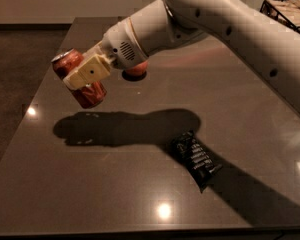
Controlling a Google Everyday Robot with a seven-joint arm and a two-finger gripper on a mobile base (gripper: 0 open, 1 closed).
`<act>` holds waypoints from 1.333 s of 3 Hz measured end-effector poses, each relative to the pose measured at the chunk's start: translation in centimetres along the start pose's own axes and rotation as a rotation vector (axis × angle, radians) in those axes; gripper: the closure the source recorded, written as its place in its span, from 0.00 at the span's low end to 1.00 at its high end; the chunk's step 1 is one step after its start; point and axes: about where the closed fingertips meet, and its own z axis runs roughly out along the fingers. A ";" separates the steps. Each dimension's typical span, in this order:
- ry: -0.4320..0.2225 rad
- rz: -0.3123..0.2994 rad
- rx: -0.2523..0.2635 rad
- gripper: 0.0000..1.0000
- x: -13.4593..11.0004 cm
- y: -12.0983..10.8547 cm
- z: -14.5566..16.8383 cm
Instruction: Place coke can upright
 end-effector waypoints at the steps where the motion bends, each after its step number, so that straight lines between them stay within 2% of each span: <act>1: -0.115 -0.025 0.016 1.00 0.4 0.4 -0.8; 3: -0.292 -0.045 0.027 1.00 1.7 1.6 -1.4; 4: -0.358 -0.070 0.032 1.00 2.7 2.1 -1.1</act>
Offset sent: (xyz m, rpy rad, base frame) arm -0.0157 -0.0324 -0.0042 0.3168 -0.0589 -0.0593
